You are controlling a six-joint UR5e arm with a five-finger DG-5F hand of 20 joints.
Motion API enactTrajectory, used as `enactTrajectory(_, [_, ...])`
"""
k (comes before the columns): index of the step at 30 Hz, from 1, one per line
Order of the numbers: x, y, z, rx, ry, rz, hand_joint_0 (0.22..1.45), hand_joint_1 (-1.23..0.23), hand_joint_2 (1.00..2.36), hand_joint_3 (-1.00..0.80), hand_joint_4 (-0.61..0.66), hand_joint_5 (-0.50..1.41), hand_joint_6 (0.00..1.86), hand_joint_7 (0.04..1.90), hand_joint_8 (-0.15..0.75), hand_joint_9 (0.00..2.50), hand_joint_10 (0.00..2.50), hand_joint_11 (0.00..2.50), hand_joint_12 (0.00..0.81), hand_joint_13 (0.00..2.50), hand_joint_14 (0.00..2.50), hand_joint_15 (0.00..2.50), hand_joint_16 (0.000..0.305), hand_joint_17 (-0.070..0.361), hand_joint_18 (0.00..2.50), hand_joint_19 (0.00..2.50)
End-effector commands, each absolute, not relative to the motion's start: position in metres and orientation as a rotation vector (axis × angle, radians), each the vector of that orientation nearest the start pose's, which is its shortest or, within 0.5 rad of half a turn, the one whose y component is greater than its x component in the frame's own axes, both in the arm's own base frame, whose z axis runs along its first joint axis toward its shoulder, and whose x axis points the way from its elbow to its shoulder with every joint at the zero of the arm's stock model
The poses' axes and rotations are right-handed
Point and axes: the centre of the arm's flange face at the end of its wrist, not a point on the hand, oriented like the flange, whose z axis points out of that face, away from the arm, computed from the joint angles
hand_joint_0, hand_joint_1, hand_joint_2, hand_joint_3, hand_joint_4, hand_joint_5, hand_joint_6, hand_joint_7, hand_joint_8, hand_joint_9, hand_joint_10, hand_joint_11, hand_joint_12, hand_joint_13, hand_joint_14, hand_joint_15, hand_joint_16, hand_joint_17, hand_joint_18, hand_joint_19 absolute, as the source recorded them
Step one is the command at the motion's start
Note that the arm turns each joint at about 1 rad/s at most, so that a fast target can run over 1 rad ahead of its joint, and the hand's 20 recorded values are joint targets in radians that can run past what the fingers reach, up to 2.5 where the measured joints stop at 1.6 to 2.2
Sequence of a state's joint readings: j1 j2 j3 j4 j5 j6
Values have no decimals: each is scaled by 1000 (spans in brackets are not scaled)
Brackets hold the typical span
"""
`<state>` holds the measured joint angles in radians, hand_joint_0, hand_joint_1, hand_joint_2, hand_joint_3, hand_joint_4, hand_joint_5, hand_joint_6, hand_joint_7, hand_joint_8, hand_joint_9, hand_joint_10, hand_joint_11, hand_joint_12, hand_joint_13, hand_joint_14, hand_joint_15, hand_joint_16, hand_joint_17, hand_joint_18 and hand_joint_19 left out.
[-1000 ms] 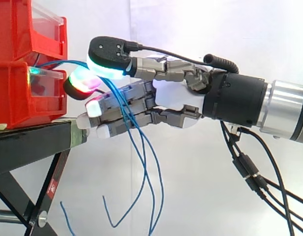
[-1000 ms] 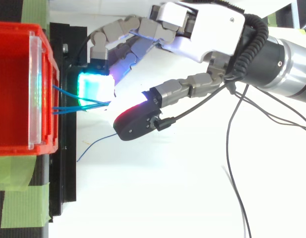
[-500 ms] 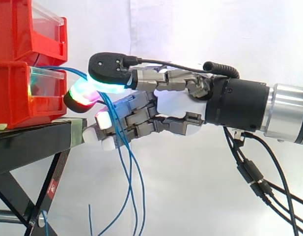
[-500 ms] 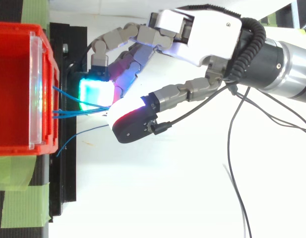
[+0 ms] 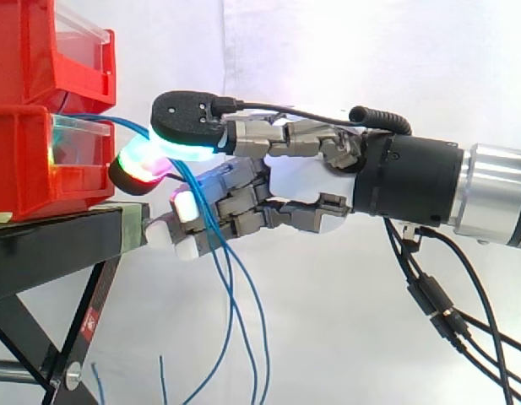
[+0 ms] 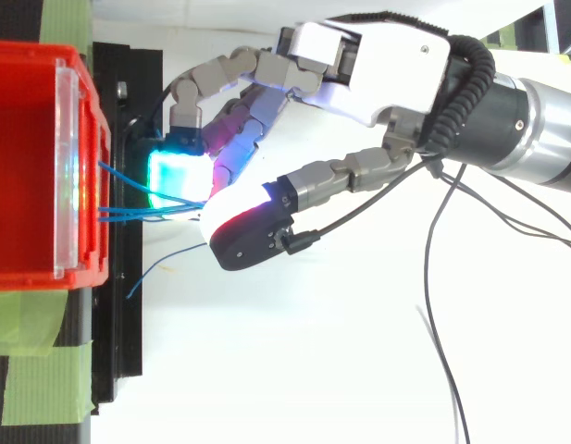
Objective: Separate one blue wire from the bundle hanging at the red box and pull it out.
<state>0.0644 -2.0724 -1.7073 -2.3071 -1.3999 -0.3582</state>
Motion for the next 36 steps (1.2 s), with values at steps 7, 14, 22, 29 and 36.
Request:
enactTrajectory(7, [643, -109, 223, 908, 1122, 946, 601, -798, 1025, -70, -2, -94, 788, 996, 396, 1399, 24, 845, 465, 1219, 23, 718, 47, 105, 874, 378])
enactTrajectory(14, [643, -109, 224, 908, 1121, 949, 599, -788, 1027, -70, 0, -97, 792, 989, 395, 1393, 25, 842, 454, 1436, 27, 971, 45, 102, 893, 398])
enactTrajectory(22, [642, -109, 222, 919, 1131, 949, 601, -781, 1027, -79, -1, -99, 792, 990, 395, 1374, 24, 857, 418, 1607, 24, 1217, 45, 102, 906, 417])
enactTrajectory(29, [642, -109, 222, 937, 1124, 969, 601, -774, 1027, -85, 9, -101, 793, 994, 390, 1361, 25, 841, 374, 1699, 19, 1386, 45, 102, 920, 446])
enactTrajectory(36, [642, -109, 221, 959, 1118, 990, 599, -769, 1026, -92, 6, -102, 792, 1000, 378, 1251, 24, 850, 406, 1635, 19, 1362, 46, 104, 930, 452])
